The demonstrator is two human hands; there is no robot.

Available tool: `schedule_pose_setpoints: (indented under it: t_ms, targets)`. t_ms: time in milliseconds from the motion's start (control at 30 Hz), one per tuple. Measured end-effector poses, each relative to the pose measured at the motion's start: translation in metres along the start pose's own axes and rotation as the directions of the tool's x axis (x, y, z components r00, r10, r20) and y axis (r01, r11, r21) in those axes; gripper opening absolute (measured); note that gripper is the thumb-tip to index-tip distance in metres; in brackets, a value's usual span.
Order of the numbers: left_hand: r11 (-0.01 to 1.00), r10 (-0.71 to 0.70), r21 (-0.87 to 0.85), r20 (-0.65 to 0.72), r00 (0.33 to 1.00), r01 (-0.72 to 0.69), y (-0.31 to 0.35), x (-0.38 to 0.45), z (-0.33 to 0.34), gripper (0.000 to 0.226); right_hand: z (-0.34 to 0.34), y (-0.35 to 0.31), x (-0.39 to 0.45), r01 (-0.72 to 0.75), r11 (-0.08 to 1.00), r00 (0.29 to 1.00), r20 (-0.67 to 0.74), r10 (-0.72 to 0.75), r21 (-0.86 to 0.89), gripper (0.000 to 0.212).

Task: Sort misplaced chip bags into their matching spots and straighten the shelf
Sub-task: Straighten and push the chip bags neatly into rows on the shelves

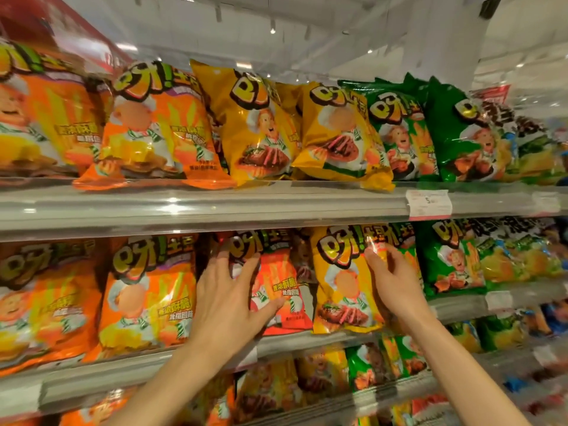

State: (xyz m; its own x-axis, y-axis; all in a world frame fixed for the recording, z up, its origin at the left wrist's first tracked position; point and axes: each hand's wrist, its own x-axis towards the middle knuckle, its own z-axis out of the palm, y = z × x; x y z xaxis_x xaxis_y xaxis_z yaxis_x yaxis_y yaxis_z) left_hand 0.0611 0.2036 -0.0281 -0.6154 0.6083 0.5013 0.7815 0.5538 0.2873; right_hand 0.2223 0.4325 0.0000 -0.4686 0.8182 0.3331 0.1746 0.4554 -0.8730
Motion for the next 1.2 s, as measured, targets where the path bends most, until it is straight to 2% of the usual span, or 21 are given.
schedule_pose_setpoints:
  t_ms: [133, 267, 433, 533, 633, 700, 800, 1000, 1200]
  targets:
    - [0.983, -0.087, -0.149, 0.111, 0.99, 0.104, -0.003, -0.001, 0.002, 0.095, 0.02, -0.002, 0.015, 0.06, 0.998, 0.998, -0.018, -0.061, -0.029, 0.062]
    - [0.973, -0.076, -0.214, 0.068, 0.995, 0.089, -0.007, -0.001, 0.004, 0.095, 0.034, 0.002, 0.018, 0.116, 0.993, 0.992, -0.047, -0.115, 0.017, 0.055]
    - [0.96, -0.096, -0.267, -0.007, 0.995, 0.091, -0.008, -0.006, 0.008, 0.088, 0.04, 0.002, 0.023, 0.197, 0.978, 0.967, -0.149, -0.204, -0.063, 0.048]
    - [0.94, -0.139, -0.32, -0.033, 0.99, 0.121, -0.005, -0.011, 0.009, 0.087, 0.043, 0.004, 0.028, 0.213, 0.971, 0.961, -0.154, -0.229, -0.112, 0.05]
    - [0.928, -0.185, -0.331, -0.006, 0.983, 0.173, -0.003, -0.016, 0.008, 0.08, 0.04, 0.006, 0.039, 0.235, 0.962, 0.954, -0.156, -0.256, -0.141, 0.041]
    - [0.92, -0.216, -0.321, 0.058, 0.975, 0.223, -0.003, -0.016, 0.005, 0.079, 0.043, 0.006, 0.04, 0.25, 0.947, 0.944, -0.167, -0.285, -0.203, 0.035]
    - [0.895, -0.212, -0.377, 0.111, 0.971, 0.239, -0.005, -0.012, 0.002, 0.085, 0.059, 0.012, 0.033, 0.282, 0.898, 0.929, -0.137, -0.343, -0.338, 0.034]
    - [0.825, -0.216, -0.523, 0.059, 0.975, 0.215, -0.005, -0.013, 0.002, 0.079, 0.062, 0.022, 0.024, 0.323, 0.872, 0.922, -0.085, -0.377, -0.366, 0.045]
    - [0.719, -0.266, -0.653, 0.056, 0.962, 0.237, 0.001, -0.012, 0.0, 0.076, 0.049, 0.03, 0.011, 0.479, 0.756, 0.86, 0.065, -0.506, -0.446, 0.045]
